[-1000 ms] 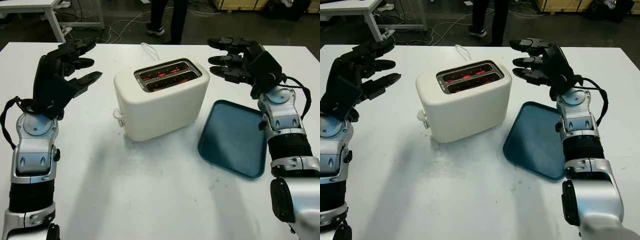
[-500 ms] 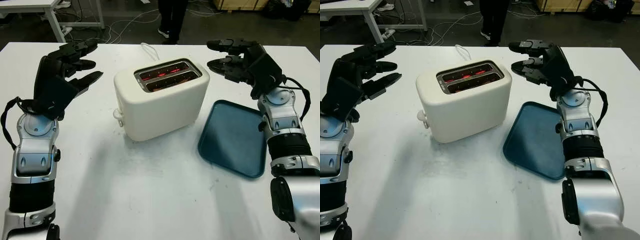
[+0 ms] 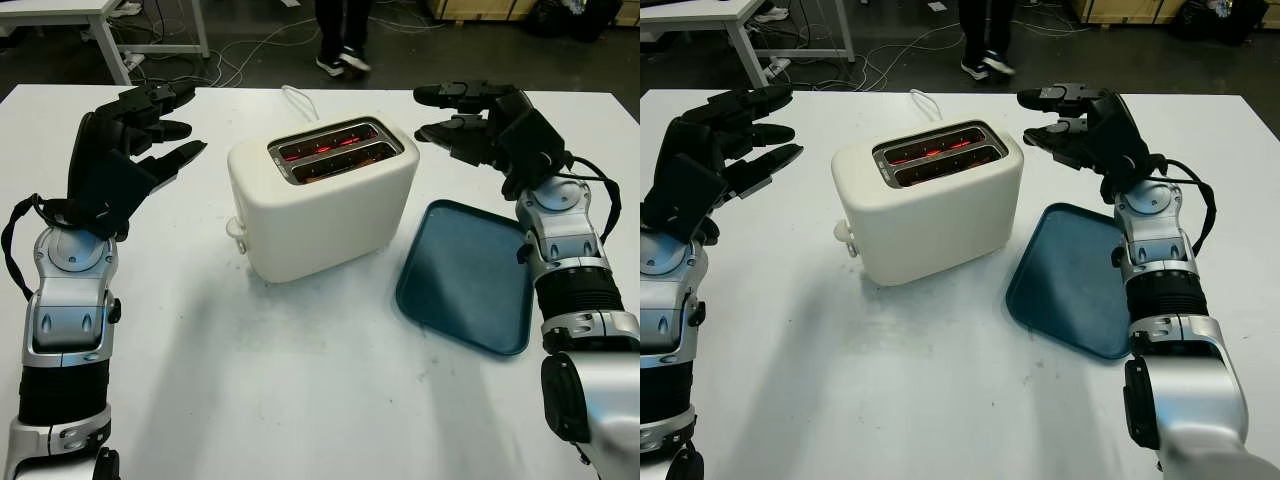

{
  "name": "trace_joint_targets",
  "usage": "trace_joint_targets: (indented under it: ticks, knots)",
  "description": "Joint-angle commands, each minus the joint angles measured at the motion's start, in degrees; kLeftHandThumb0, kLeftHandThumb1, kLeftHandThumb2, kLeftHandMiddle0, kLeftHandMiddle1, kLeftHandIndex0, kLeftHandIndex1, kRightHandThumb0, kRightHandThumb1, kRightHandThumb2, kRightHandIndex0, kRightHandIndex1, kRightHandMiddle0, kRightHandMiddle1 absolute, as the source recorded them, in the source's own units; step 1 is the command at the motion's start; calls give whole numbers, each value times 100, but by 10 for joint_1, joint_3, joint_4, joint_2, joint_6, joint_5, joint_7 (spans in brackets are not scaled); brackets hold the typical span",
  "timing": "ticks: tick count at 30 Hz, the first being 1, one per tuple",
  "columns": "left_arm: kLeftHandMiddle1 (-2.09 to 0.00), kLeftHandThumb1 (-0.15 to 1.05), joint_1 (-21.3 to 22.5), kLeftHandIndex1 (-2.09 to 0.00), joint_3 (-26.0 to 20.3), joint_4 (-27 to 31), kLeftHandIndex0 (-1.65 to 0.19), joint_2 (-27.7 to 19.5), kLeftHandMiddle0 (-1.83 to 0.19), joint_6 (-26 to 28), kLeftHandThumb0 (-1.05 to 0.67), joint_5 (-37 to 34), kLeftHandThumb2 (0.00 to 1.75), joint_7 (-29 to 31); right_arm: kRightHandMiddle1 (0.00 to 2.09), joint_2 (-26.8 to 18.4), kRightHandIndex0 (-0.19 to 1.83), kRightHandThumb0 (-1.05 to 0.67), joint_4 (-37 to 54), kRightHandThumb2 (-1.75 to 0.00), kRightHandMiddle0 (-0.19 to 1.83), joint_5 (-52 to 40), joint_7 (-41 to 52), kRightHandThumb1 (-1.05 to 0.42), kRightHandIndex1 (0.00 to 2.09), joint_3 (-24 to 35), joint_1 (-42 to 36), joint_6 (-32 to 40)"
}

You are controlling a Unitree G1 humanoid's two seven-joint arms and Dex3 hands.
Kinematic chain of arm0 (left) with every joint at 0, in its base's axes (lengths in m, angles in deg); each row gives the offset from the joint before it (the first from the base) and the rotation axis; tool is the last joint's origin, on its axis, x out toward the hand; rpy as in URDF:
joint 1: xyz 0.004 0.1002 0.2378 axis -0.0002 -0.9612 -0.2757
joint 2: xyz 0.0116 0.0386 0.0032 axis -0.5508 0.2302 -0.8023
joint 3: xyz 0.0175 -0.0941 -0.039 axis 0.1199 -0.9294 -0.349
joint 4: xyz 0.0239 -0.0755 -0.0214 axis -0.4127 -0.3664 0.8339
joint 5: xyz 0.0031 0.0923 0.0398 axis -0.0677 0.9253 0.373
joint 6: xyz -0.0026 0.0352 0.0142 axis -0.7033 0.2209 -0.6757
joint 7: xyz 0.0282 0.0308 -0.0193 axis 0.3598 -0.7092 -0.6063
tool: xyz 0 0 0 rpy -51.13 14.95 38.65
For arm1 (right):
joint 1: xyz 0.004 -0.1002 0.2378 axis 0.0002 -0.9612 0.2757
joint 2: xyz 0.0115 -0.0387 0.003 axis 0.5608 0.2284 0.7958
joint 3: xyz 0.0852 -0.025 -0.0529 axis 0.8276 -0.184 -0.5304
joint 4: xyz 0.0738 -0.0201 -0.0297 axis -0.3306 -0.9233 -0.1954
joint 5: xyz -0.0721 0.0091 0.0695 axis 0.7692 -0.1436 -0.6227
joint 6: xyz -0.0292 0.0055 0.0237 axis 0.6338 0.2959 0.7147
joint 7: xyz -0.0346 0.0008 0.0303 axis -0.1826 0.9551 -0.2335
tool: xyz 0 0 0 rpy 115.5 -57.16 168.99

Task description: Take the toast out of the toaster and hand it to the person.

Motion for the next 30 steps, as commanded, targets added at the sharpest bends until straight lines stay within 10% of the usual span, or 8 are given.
trace_joint_targets:
  ticks: [1, 30]
  knots:
    - [-68, 92, -4, -7, -3, 2, -70, 2, -53, 0, -31, -3, 12, -6, 7, -6, 98, -25, -2, -13, 95, 4, 3, -92, 45, -1, 10, -19]
    - [-63, 92, -21, -5, -2, 17, -71, 3, -55, 0, -32, 2, 10, -19, 5, -5, 91, -17, 13, -14, 96, -4, 4, -92, 60, 5, 2, -15]
